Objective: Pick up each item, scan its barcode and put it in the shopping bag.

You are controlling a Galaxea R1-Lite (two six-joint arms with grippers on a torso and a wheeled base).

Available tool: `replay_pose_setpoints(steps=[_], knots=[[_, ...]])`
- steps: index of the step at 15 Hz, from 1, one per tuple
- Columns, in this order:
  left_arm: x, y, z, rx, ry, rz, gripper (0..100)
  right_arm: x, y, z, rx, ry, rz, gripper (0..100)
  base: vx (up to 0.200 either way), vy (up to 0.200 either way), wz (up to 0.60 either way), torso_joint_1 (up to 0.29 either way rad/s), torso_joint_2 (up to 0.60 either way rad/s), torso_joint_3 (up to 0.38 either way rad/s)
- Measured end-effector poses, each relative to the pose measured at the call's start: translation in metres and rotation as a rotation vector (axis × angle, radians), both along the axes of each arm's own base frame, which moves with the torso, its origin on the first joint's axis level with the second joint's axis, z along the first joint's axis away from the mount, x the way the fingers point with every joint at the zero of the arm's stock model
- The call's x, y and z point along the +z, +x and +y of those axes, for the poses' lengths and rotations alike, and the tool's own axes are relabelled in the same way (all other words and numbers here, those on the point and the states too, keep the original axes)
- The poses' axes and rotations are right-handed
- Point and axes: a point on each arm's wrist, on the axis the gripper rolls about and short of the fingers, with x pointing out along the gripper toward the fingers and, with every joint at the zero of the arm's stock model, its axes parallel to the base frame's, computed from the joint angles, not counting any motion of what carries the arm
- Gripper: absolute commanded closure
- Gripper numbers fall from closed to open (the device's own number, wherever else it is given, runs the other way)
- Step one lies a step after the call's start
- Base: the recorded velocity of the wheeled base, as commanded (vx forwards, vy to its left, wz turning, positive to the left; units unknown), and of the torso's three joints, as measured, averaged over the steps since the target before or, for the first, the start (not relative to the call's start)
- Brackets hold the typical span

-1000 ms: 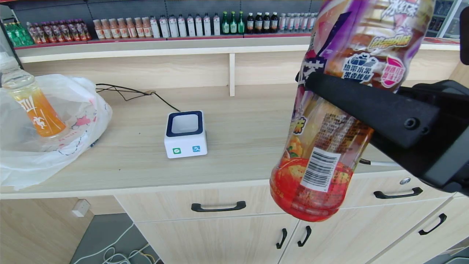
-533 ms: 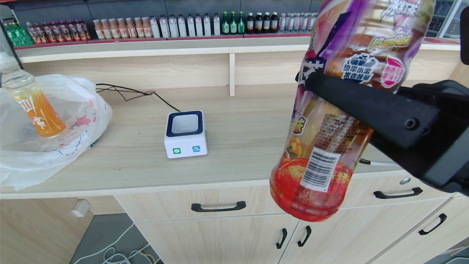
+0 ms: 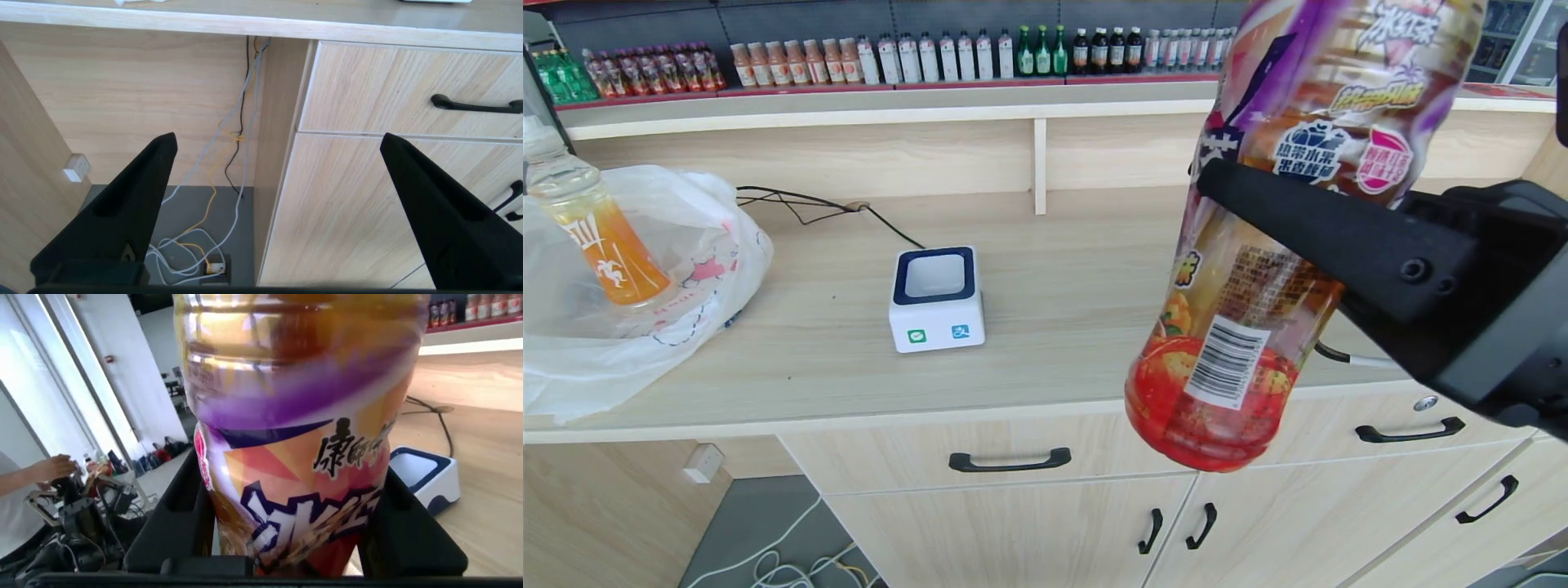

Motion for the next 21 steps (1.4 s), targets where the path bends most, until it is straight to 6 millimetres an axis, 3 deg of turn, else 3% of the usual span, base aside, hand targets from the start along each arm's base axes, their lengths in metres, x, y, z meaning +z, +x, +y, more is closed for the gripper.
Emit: replay_pose_setpoints(steps=[8,12,16,21], knots=[[0.0,0.0,0.0,0.0,0.0,0.0,0,-0.015,0.009,-0.008,-0.409,-0.005,0.034,100,0.0,0.0,0.0,0.0,0.0,0.0],[0.0,0.0,0.0,0.0,0.0,0.0,0,-0.022,0.01,-0.013,-0.528,-0.028,-0.009,100,0.0,0.0,0.0,0.0,0.0,0.0],[0.0,0.0,0.0,0.0,0.005,0.0,0,-0.023,0.027,-0.024,-0.718,-0.036,-0.121,100,0.0,0.0,0.0,0.0,0.0,0.0],[0.0,0.0,0.0,-0.001,0.004,0.0,0,-0.017,0.047,-0.031,-0.87,0.112,-0.2,100,0.0,0.0,0.0,0.0,0.0,0.0]])
